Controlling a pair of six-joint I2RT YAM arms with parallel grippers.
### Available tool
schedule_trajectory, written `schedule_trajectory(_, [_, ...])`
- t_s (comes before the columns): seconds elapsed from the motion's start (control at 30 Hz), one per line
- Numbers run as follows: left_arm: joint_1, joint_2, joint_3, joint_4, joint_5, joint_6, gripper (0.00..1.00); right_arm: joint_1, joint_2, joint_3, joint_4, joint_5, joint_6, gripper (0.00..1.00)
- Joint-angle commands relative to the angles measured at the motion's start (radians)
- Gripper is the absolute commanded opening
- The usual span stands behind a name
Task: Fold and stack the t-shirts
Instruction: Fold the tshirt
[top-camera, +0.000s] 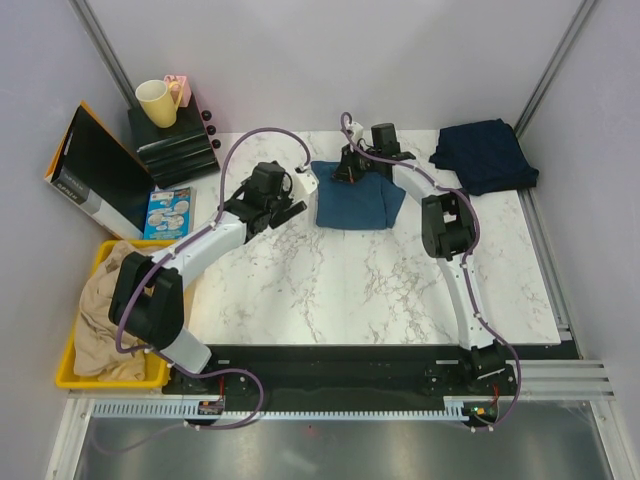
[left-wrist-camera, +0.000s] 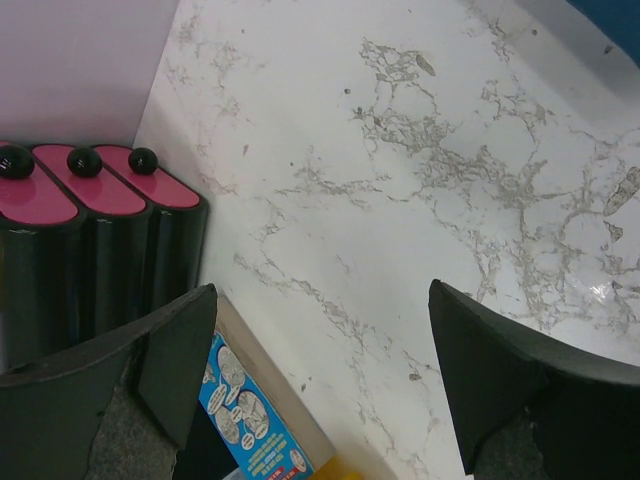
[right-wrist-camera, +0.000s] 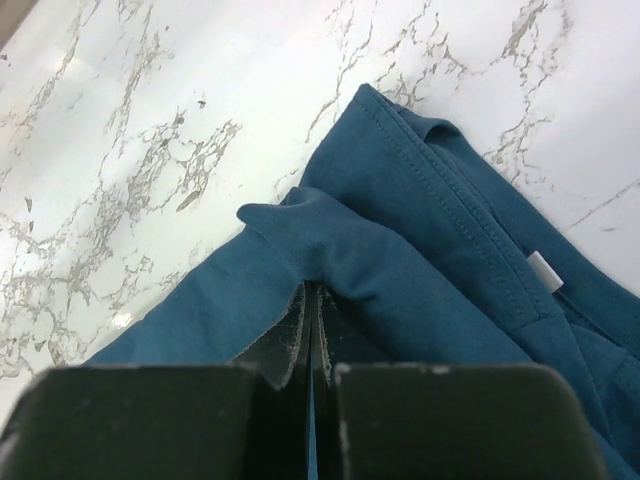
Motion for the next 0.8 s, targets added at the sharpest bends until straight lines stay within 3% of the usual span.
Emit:
schedule_trajectory(0.0, [-0.017,-0.033,0.065,-0.035,-0.033,0.017,0.93,0.013,-0.036,-0.035,0.096,-0.023,0.007,0.01])
schedule_trajectory(0.13, [-0.029,-0.034,0.074,-0.033,-0.03,0.016,0.93,0.016,-0.145,-0.092,0.015,0.005,-0.137,0.12])
schedule_trajectory(0.17, [-0.032,-0.034,0.076,-0.035,-0.026,0.014,0.93,0.015,-0.161,-0.084,-0.01,0.011,-0.148,0.25])
schedule_trajectory(0.23, [-0.032,-0.04,0.077,-0.035,-0.023,0.01,0.93,0.0,-0.22,-0.105,-0.033,0.046,-0.152,0.37])
schedule_trajectory(0.33, [-0.035,-0.052,0.063,-0.041,-0.001,-0.004,0.93,-0.033,-0.3,-0.163,-0.058,0.082,-0.093,0.65])
schedule_trajectory(0.37, [-0.038,-0.06,0.056,-0.05,0.034,0.002,0.93,-0.054,-0.328,-0.17,-0.068,0.082,-0.037,0.68])
schedule_trajectory(0.5, [-0.049,-0.045,0.05,-0.104,0.163,0.037,0.93,-0.129,-0.362,-0.226,-0.113,-0.004,0.155,0.73])
schedule_trajectory(0.6, [-0.052,0.016,0.071,-0.118,0.261,0.085,0.93,-0.189,-0.405,-0.358,-0.095,-0.044,0.2,0.73])
schedule_trajectory(0.77, [-0.058,0.187,0.241,-0.118,0.344,0.148,0.92,-0.295,-0.385,-0.47,-0.096,-0.138,0.252,0.71])
